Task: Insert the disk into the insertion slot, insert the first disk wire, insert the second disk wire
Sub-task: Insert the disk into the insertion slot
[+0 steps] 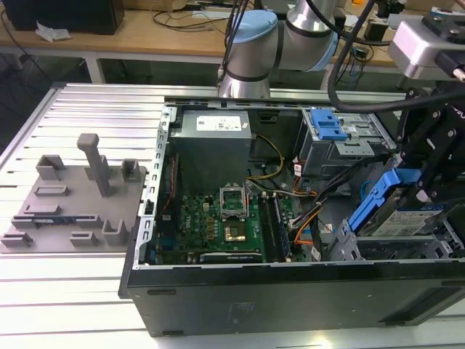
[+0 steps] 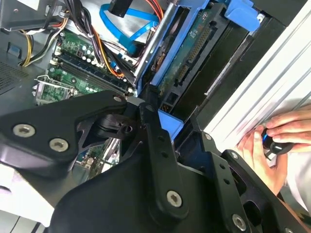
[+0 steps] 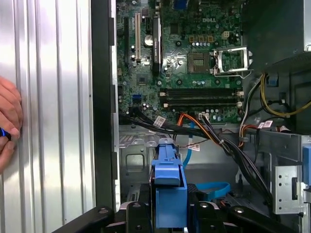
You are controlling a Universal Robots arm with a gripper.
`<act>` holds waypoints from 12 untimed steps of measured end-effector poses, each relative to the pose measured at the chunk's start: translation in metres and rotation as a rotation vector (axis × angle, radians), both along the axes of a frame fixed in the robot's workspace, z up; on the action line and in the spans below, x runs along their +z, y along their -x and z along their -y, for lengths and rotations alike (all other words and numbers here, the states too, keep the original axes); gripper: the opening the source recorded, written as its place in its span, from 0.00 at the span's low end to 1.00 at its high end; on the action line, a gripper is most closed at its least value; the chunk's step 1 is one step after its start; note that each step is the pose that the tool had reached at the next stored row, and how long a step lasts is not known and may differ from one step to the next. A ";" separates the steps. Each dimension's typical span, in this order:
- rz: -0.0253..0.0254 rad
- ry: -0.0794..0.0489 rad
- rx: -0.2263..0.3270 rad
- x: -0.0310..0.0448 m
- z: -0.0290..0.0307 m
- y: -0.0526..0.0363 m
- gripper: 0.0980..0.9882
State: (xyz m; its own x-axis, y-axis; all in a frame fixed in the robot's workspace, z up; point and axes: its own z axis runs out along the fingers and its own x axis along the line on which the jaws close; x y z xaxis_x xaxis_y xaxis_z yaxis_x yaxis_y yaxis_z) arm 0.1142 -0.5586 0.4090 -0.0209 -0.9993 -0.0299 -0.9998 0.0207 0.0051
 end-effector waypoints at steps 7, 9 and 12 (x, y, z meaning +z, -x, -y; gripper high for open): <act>-0.0002 0.000 0.000 -0.0020 0.0000 0.0000 0.52; -0.0002 0.000 0.000 -0.0020 0.0000 0.0000 0.52; -0.0002 0.000 0.000 -0.0022 0.0000 0.0000 0.52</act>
